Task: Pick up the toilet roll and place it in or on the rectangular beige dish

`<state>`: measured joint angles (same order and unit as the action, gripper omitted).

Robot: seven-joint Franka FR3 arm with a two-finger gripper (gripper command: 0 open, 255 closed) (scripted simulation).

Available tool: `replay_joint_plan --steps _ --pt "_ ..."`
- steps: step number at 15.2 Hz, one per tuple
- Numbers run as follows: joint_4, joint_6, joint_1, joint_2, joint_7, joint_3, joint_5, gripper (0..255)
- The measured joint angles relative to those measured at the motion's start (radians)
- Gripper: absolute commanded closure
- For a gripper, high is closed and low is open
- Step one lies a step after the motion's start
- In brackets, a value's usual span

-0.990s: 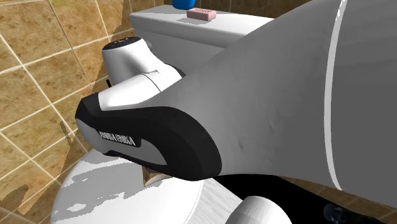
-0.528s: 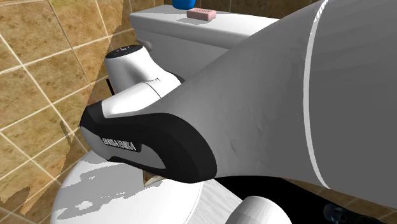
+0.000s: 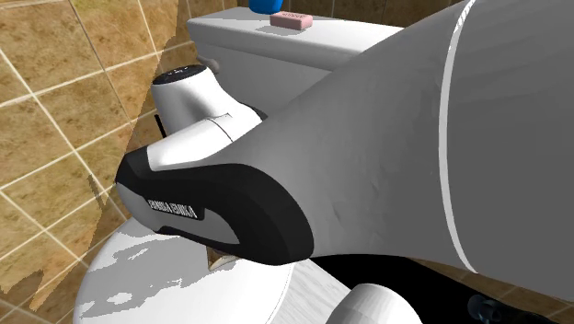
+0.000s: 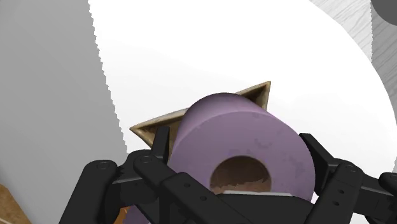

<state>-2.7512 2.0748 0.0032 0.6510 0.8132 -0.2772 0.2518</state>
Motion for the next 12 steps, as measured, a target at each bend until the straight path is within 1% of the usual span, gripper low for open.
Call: replay_joint_plan --steps 1,2,5,6,12 --pt "0.000 0.000 0.000 0.000 0.000 0.000 0.000 0" --pt "0.014 -0.019 0.002 0.005 0.001 0.003 -0.004 0" --pt "0.074 -0.112 0.007 0.041 0.004 0.020 -0.019 0" --pt "0.086 -0.126 0.009 0.042 0.002 0.024 -0.022 0" --pt "0.100 -0.146 0.010 0.046 0.004 0.027 -0.025 0"
